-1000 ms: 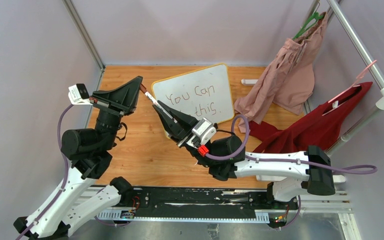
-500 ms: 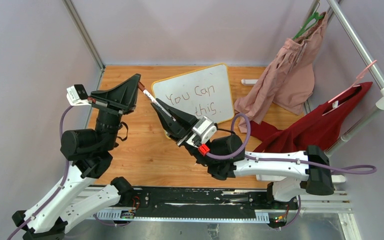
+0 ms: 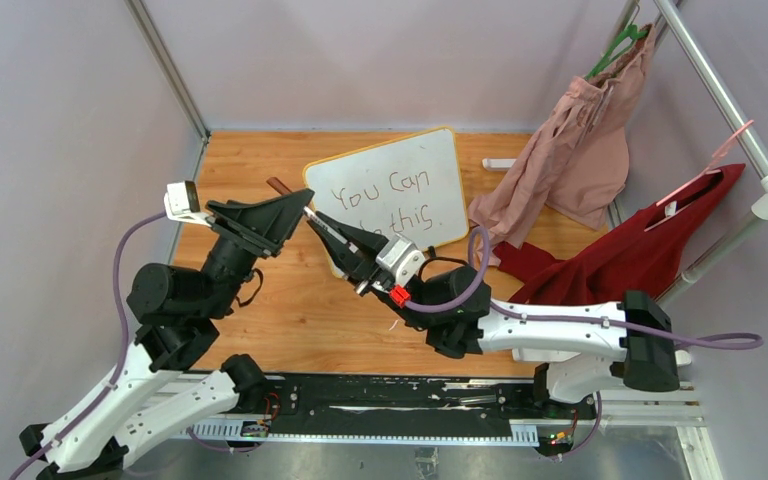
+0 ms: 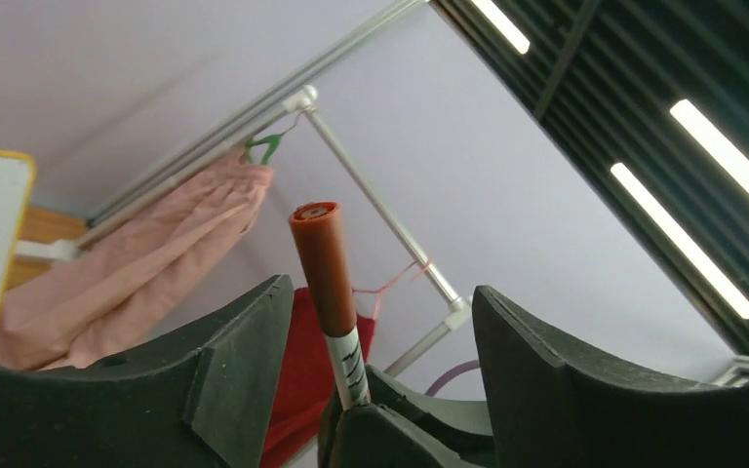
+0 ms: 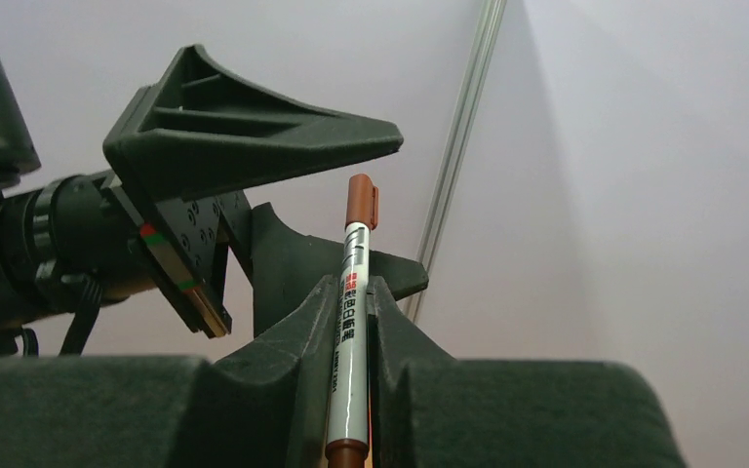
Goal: Write a sentence on the whiteboard
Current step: Close the whiteboard marker at the center of the board, then place the whiteboard marker at the center of the board.
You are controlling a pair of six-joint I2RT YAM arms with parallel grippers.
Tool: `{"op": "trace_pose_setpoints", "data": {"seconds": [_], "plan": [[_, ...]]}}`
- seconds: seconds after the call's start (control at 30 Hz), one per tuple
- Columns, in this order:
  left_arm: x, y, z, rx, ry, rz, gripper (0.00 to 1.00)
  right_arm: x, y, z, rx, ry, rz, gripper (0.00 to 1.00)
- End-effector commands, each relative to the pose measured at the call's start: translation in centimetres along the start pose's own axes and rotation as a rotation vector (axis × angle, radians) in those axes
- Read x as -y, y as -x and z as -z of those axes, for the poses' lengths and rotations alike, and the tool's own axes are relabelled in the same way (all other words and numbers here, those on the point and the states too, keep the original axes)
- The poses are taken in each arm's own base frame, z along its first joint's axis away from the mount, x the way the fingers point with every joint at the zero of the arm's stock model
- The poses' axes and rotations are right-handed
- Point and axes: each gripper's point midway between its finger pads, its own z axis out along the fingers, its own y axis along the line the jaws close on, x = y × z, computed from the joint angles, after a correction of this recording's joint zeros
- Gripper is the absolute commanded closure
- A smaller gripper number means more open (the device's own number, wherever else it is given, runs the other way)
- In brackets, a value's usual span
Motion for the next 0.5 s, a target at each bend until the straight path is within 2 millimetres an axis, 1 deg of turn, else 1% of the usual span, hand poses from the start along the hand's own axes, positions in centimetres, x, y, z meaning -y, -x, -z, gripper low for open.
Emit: {"op": "trace_pose_setpoints", "data": {"seconds": [0.0, 0.1, 0.17, 0.27, 0.33, 0.47], "plan": [[-2.1, -0.3, 1.2, -0.035, 0.095, -0.100, 0.20, 1.0, 1.3, 1.3, 0.006, 0.007, -0.035, 1.00], [-2.7, 0.6, 1.9, -0.002, 0.136, -0.125, 0.02, 1.4, 1.4, 2.6, -0.015, 0.017, -0.044, 1.00], [-3.2, 1.2, 2.5, 0.019, 0.164, -0.152, 0.00, 1.9, 1.3, 3.8, -0.045, 0.016, -0.050, 1.00], [-4.9, 2.4, 4.0, 0.057, 0.253, -0.205, 0.00, 2.7, 0.5, 5.8, -0.118, 0.015, -0.048, 1.00], [-6.2, 3.6, 5.4, 0.100, 0.324, -0.246, 0.00, 3.2, -0.8, 7.2, -0.191, -0.004, -0.054, 1.00], [-9.5, 6.2, 8.9, 0.172, 0.510, -0.389, 0.00, 3.8, -5.5, 10.9, -0.409, -0.008, -0.121, 1.00]]}}
